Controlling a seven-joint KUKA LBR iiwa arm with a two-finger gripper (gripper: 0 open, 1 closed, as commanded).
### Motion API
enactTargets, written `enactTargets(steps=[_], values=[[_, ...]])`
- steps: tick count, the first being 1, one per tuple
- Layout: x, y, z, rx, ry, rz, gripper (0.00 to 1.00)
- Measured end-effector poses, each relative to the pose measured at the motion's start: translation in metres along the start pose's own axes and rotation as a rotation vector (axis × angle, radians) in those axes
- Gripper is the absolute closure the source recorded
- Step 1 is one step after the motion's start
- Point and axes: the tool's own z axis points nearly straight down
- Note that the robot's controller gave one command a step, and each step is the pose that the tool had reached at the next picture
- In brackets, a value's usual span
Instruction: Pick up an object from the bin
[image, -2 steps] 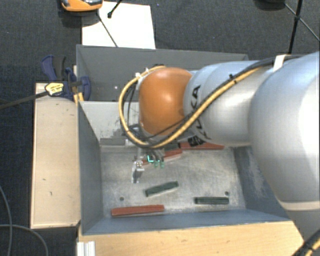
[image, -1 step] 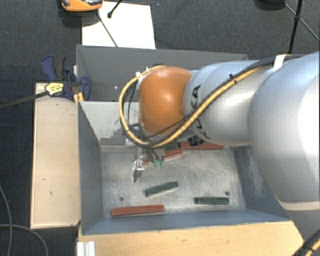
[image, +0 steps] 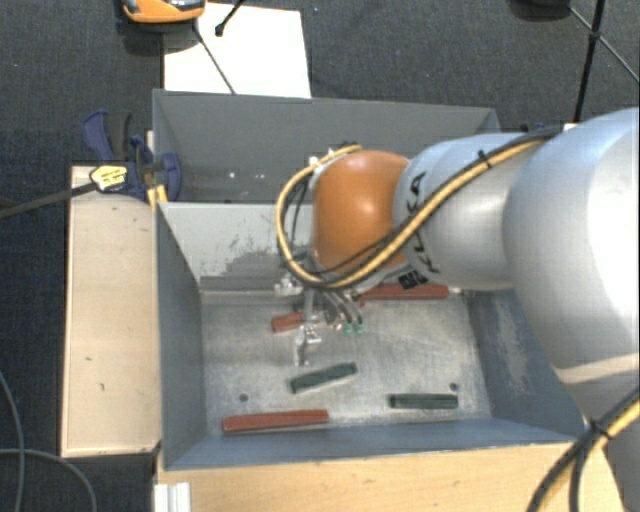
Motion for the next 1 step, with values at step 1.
enactTargets(steps=[1], values=[[0.0442, -0.0277, -0.0094, 0.0, 0.012, -0.274, 0.0]])
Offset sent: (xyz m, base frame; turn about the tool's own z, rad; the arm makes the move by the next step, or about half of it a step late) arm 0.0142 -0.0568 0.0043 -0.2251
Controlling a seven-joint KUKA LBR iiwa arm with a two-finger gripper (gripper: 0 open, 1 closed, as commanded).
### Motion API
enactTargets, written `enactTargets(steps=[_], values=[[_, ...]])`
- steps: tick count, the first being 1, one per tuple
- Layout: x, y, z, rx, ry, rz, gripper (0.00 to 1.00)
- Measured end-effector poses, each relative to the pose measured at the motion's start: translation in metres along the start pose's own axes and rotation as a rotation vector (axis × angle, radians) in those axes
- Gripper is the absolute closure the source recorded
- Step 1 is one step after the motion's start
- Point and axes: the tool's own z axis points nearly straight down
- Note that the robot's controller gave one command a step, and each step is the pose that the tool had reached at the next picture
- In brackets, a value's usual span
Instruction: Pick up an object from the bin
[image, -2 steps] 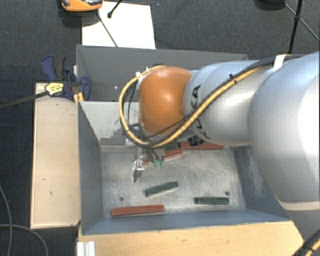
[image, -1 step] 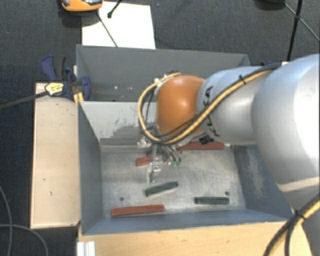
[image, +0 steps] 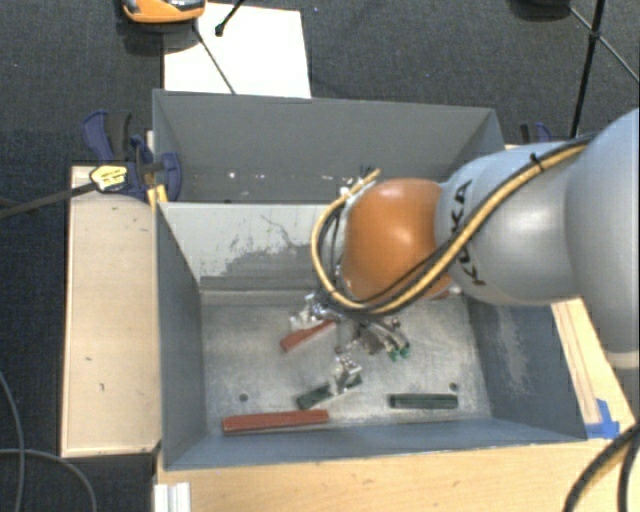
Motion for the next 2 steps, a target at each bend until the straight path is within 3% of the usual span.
enactTargets(steps=[1, 2], values=[[-0.02, -0.024, -0.005, 0.001, -0.01, 0.021, 0.0], [0.019, -0.003, 0.017, 0.007, -0.028, -0.224, 0.0]])
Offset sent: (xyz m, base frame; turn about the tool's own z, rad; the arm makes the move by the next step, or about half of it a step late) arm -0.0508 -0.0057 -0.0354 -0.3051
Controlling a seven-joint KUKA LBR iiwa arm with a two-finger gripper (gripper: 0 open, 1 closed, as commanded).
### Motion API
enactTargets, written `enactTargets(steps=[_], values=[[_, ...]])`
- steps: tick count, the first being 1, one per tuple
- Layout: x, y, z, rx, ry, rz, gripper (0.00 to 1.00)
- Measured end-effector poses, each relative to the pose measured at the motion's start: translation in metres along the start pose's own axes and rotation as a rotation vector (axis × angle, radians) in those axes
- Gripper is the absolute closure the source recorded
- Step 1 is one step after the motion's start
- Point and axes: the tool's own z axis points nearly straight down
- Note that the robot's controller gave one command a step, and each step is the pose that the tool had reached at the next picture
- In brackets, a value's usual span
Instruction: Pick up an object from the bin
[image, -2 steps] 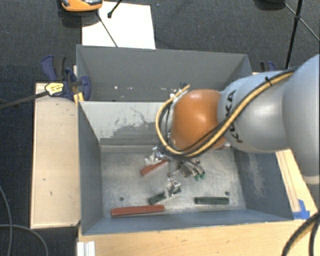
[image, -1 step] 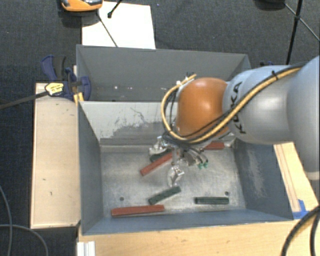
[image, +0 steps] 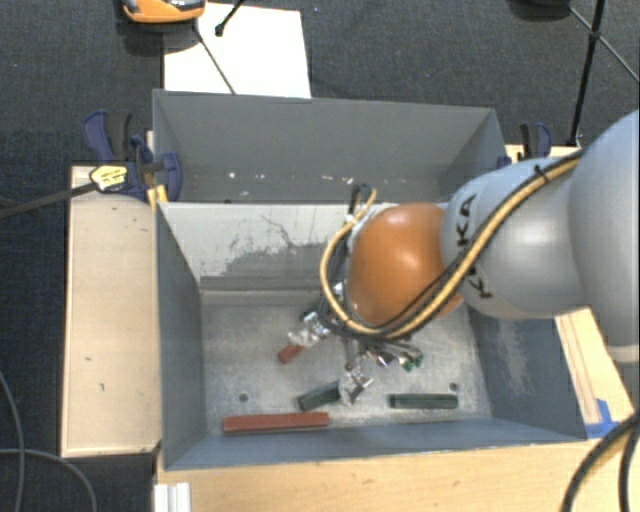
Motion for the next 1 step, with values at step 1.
enactTargets(steps=[1], values=[[-0.0416, -0.0468, 0.0146, -0.009, 0.017, 0.199, 1.0]])
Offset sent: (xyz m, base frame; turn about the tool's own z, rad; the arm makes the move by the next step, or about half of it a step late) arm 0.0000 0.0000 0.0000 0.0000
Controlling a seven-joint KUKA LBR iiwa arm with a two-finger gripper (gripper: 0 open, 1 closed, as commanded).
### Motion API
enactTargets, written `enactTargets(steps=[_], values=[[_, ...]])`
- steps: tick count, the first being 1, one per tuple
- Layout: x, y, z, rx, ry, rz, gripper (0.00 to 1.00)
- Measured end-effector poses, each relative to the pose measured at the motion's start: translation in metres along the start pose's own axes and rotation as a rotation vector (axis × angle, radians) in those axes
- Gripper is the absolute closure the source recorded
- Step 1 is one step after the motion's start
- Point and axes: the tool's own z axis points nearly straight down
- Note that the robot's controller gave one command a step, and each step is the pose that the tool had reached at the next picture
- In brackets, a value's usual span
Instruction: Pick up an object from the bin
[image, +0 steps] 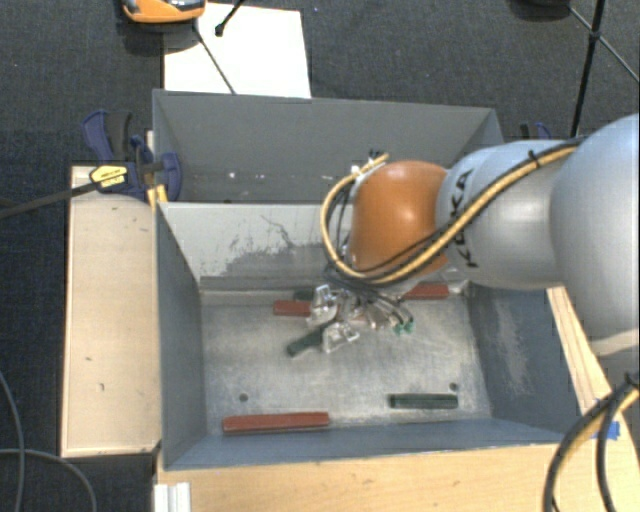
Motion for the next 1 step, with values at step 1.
enactTargets(steps=[1], values=[[0.0005, 0.0003, -0.0001, 0.001, -0.002, -0.001, 1.0]])
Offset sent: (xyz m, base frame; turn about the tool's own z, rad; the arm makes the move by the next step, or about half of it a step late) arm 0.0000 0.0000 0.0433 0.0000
